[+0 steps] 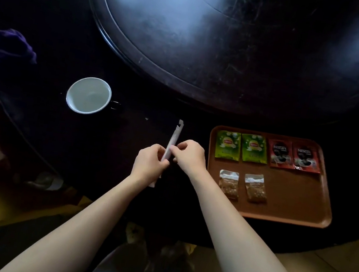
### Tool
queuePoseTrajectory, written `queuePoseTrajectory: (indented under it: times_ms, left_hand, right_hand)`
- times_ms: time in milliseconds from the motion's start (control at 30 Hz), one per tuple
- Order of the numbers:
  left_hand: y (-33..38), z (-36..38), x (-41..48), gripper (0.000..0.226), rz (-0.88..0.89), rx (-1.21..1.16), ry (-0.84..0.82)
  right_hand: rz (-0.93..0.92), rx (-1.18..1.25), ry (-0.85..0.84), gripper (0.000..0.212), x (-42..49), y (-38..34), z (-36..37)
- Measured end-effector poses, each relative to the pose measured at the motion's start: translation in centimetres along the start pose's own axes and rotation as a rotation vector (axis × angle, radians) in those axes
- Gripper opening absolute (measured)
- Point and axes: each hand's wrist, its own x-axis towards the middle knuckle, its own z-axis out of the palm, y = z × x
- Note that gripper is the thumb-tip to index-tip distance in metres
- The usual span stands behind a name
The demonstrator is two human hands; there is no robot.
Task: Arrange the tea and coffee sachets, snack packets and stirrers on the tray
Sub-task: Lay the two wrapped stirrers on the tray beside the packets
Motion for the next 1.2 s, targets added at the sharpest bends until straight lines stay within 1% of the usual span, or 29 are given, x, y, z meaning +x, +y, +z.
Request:
queuePoseTrajectory:
  times_ms: [67,167,233,300,367,500,567,667,767,833,900,967,1067,1133,1200]
  left_hand:
    - [-0.4,-0.4,0.0,0.018,-0.018,-0.130,-0.051]
    - [-0.8,-0.8,-0.4,0.016,-0.082,-0.385,-0.125]
    - [-0.7,-1.1,-0.8,0.016,-0.101,-0.505,-0.193]
    - [-0.2,-1.3,-1.1,0.016,-0.102,-0.562,-0.259]
    - [0.7,-1.1,-1.3,0.010,-0.109,-0.628,-0.312]
    - [3.3,0.0,-2.1,0.001,-0.190,-0.820,-0.368]
    - [4.7,0.8,-2.5,0.003,-0.207,-0.853,-0.374]
    - [6.8,2.1,-3.0,0.003,-0.202,-0.871,-0.411]
    - [8.6,3.7,-3.4,0.003,-0.225,-0.864,-0.444]
    - [9.6,4.8,-3.7,0.004,-0.249,-0.839,-0.455]
    - [10.4,5.8,-4.0,0.005,-0.275,-0.816,-0.467]
    - [11.0,6.8,-4.2,0.006,-0.287,-0.803,-0.474]
    - [11.5,7.9,-4.2,0.007,-0.291,-0.801,-0.450]
    - [11.8,8.6,-4.3,0.007,-0.304,-0.811,-0.420]
    - [12.1,9.2,-4.3,0.006,-0.320,-0.822,-0.399]
  right_hand:
    - [-0.008,0.114,-0.042,0.023,-0.4,-0.1,0.6]
    - [-0.036,0.202,-0.001,0.015,-1.0,0.2,0.6]
    - [-0.051,0.218,0.002,0.019,-1.5,0.4,-0.2]
    - [-0.078,0.240,-0.010,0.026,-2.2,0.9,-1.4]
    - [-0.107,0.281,0.004,0.030,-3.0,1.4,-2.9]
    - [-0.116,0.348,0.140,0.021,-4.1,3.5,-6.7]
    - [-0.093,0.381,0.219,0.023,-4.3,5.2,-9.0]
    - [0.002,0.411,0.337,0.027,-4.5,9.1,-12.8]
    - [0.079,0.308,0.468,0.027,-4.8,13.3,-16.0]
    - [0.077,0.216,0.537,0.021,-5.5,15.4,-17.5]
    - [0.042,0.086,0.568,0.014,-6.2,16.8,-18.5]
    - [-0.029,-0.049,0.545,0.009,-6.5,17.7,-19.5]
    - [-0.141,-0.268,0.463,0.008,-5.9,18.7,-21.4]
    - [-0.194,-0.407,0.392,0.009,-5.0,19.1,-22.5]
    - [-0.215,-0.507,0.283,0.011,-3.9,19.2,-23.4]
